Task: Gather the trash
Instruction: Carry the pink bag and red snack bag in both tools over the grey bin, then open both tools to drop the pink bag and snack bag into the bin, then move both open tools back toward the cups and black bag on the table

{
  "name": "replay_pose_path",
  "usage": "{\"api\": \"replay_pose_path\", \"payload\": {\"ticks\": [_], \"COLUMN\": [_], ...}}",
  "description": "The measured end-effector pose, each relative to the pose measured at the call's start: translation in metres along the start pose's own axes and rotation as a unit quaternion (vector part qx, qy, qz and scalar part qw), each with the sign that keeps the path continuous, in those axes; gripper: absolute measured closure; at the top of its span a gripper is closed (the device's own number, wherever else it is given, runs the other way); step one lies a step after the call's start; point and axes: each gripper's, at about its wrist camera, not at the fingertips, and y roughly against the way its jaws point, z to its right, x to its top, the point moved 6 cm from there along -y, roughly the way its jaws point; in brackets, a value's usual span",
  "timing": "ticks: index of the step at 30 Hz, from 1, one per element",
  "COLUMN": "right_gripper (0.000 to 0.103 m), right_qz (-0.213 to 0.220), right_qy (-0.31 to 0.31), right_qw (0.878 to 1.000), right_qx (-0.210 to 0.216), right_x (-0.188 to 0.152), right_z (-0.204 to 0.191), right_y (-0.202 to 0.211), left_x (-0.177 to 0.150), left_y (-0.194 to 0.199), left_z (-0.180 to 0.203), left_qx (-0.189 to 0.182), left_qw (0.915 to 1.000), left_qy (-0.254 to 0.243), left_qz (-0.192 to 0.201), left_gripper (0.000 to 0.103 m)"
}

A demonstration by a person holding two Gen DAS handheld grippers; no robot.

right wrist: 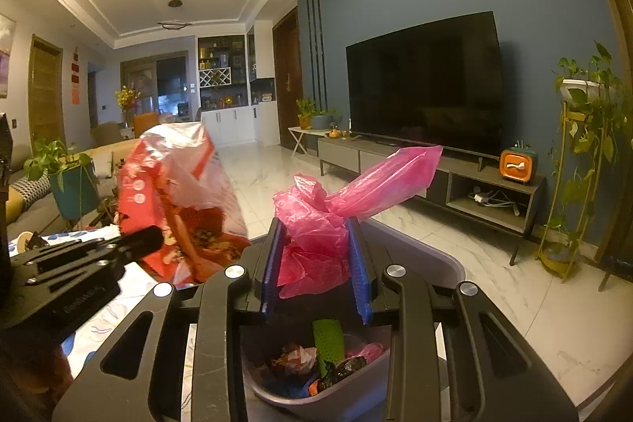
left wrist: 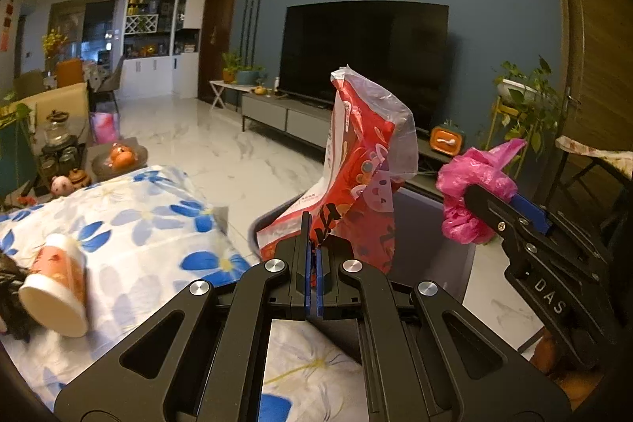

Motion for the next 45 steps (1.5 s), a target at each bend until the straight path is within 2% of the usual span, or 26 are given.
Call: {"api": "replay_pose_path", "payload": {"ticks": [14, 16, 17, 19, 20, 22, 28, 31, 37, 41, 45], "right_gripper": [0.071, 0.067, 0.066, 0.061, 0.058, 0.055, 0.055, 0.05, 0.039, 0.03, 0.03], "right_qz": [-0.004, -0.003, -0.002, -0.003, -0.003, -0.004, -0.008, -0.004, 0.005, 0.002, -0.004], "right_qy": [-0.005, -0.005, -0.006, -0.007, -0.008, -0.009, -0.018, -0.019, -0.021, -0.024, -0.023], "right_qw": [1.0, 1.0, 1.0, 1.0, 1.0, 1.0, 1.0, 1.0, 1.0, 1.0, 1.0], "right_qx": [0.003, 0.004, 0.005, 0.007, 0.008, 0.007, 0.006, 0.004, 0.001, 0.006, 0.017], "right_x": [0.001, 0.002, 0.002, 0.002, 0.001, 0.001, -0.001, 0.0, 0.0, -0.007, -0.011], "right_z": [0.001, 0.0, 0.001, 0.002, 0.002, 0.003, 0.005, 0.006, 0.001, -0.006, -0.017], "right_y": [-0.011, -0.012, -0.013, -0.014, -0.015, -0.016, -0.013, -0.008, 0.005, 0.013, 0.021], "left_x": [-0.013, -0.016, -0.018, -0.019, -0.019, -0.018, -0.02, -0.022, -0.031, -0.036, -0.045], "left_y": [-0.037, -0.04, -0.041, -0.043, -0.042, -0.038, -0.025, -0.013, 0.025, 0.056, 0.088], "left_z": [0.008, 0.009, 0.008, 0.005, 0.004, -0.001, -0.012, -0.018, -0.04, -0.06, -0.082], "left_qx": [-0.016, -0.014, -0.012, -0.009, -0.01, -0.004, 0.005, 0.023, 0.095, 0.137, 0.179], "left_qw": [0.9997, 0.9997, 0.9997, 0.9996, 0.9996, 0.9998, 0.9995, 0.9991, 0.9942, 0.988, 0.98], "left_qy": [0.008, 0.005, 0.004, 0.007, 0.01, 0.013, 0.031, 0.035, 0.048, 0.066, 0.075], "left_qz": [-0.016, -0.02, -0.023, -0.026, -0.025, -0.017, -0.008, 0.001, 0.02, 0.031, 0.043], "left_gripper": [0.102, 0.1, 0.096, 0.077, 0.071, 0.054, 0.035, 0.025, 0.014, 0.012, 0.011]}}
